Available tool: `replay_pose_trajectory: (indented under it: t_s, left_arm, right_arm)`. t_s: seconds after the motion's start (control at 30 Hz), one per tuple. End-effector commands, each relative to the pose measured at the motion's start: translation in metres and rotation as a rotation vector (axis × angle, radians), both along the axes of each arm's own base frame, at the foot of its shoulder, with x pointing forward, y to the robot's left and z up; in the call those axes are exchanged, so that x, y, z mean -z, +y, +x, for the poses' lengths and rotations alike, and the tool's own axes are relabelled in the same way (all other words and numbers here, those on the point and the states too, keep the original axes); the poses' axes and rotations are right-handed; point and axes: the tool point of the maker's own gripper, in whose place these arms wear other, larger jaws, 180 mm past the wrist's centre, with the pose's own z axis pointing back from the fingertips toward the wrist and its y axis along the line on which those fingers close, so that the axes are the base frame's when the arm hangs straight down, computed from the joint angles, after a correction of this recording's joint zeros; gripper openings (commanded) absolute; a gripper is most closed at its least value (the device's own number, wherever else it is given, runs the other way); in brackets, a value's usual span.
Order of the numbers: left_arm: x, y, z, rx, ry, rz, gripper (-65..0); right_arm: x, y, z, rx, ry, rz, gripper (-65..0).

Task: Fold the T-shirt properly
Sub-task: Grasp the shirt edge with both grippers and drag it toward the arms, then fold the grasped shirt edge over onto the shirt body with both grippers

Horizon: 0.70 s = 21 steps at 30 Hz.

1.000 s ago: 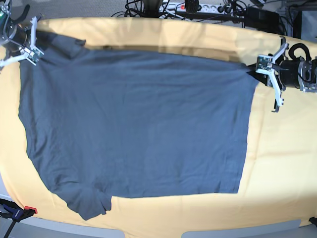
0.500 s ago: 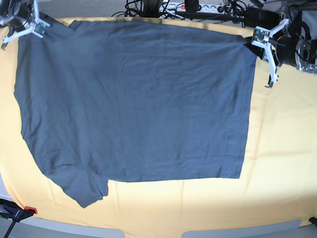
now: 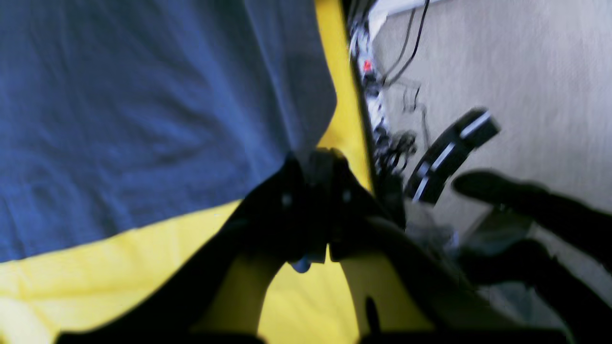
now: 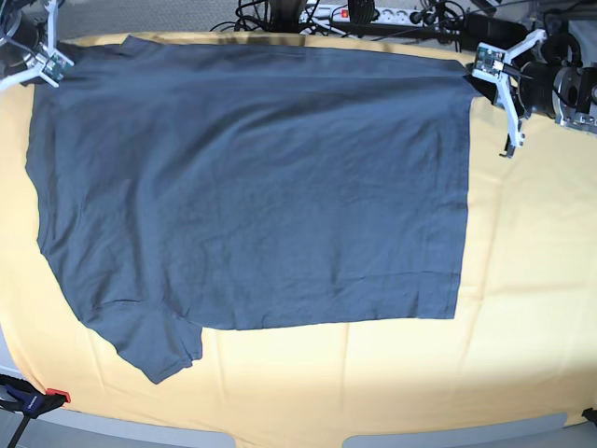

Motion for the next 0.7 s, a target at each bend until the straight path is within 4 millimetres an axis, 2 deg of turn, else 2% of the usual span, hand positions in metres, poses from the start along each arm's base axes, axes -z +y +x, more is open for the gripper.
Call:
replay_pose_trajectory:
  t_s: [0.0,0.1,0.2,0.43,0.57,0.67]
  left_arm:
    - [-0.005,0.000,0.005,0.008,-0.022,0.002,-65.0]
    - [-0.002,0.004,0.014,0.047,-0.084,0.037,-65.0]
    - [-0.003,-0.008,0.043,0.015,-0.228,-0.002,-65.0]
    - [0.003,-0.025,0.071,-0.060,-0.330,-0.080,-65.0]
    - [0.005,-0.020,0.093,-0.087,-0.436,-0.075,-65.0]
    - [0.005,-0.012,0.108,-0.112,-0.503,-0.063,-65.0]
  right_arm:
    - [-0.008,0.005,0.013,-0.015,-0.050,0.021,-65.0]
    - [-0.019,0.009,0.040,-0.018,-0.139,0.078,-65.0]
    - [-0.023,0.011,0.060,-0.015,-0.185,0.144,-65.0]
    - [0.000,0.012,0.095,-0.003,-0.222,0.161,-65.0]
    - [-0.005,0.010,0.128,-0.004,-0.302,0.128,-65.0]
    - [-0.012,0.011,0.144,-0.008,-0.338,0.137,-65.0]
